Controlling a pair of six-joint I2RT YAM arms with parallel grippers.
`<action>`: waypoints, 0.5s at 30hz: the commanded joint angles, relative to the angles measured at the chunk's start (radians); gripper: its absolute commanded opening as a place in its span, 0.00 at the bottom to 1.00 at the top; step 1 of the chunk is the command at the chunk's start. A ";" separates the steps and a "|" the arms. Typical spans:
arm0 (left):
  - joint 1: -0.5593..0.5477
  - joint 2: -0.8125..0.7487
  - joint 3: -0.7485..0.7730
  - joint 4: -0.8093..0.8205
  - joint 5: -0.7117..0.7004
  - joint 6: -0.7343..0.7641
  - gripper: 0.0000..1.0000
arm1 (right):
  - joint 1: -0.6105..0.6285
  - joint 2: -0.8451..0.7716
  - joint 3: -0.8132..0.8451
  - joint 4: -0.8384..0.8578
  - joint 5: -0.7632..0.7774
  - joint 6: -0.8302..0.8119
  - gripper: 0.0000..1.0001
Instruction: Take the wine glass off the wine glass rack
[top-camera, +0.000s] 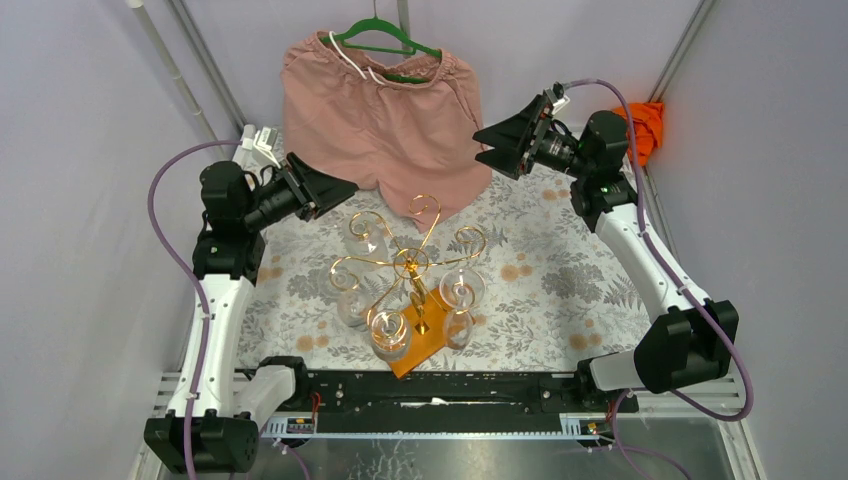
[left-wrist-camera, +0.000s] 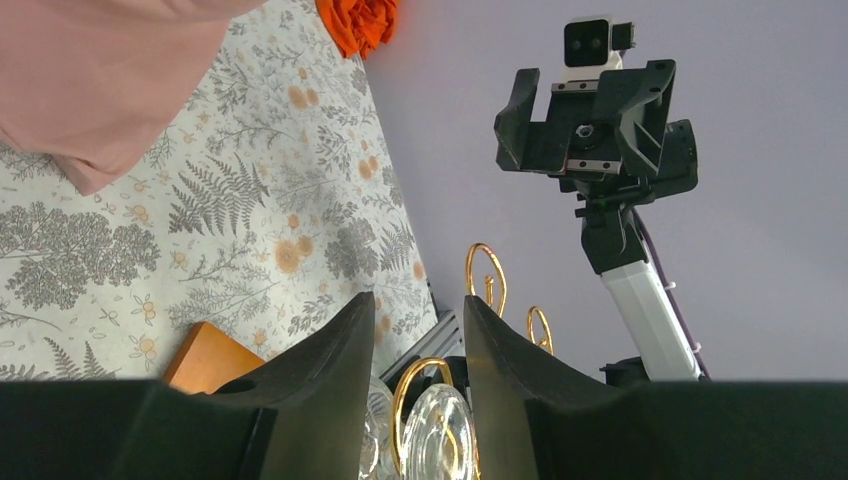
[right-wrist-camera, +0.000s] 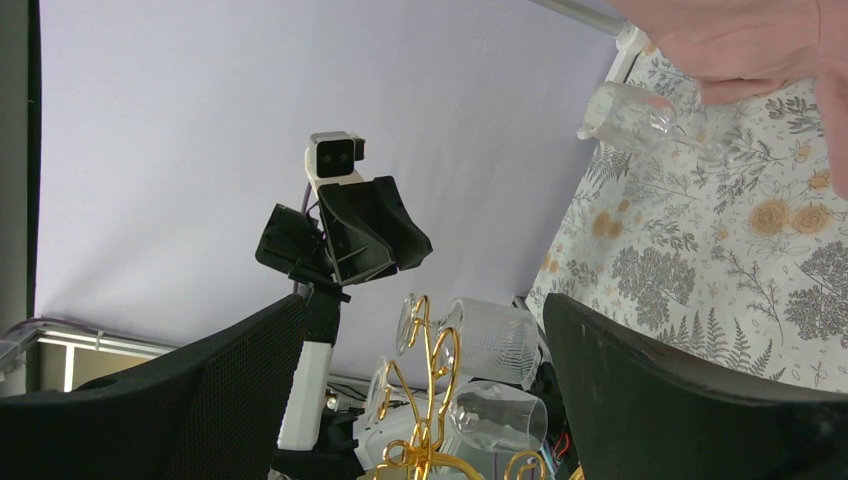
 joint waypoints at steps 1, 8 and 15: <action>0.009 -0.012 -0.026 0.002 0.030 0.024 0.46 | -0.006 -0.039 -0.010 0.060 0.007 0.019 0.96; 0.010 -0.051 -0.042 -0.084 0.022 0.076 0.46 | -0.006 -0.046 -0.015 0.067 0.014 0.024 0.96; 0.009 -0.086 -0.044 -0.100 0.055 0.062 0.47 | -0.006 -0.040 -0.015 0.071 0.017 0.032 0.96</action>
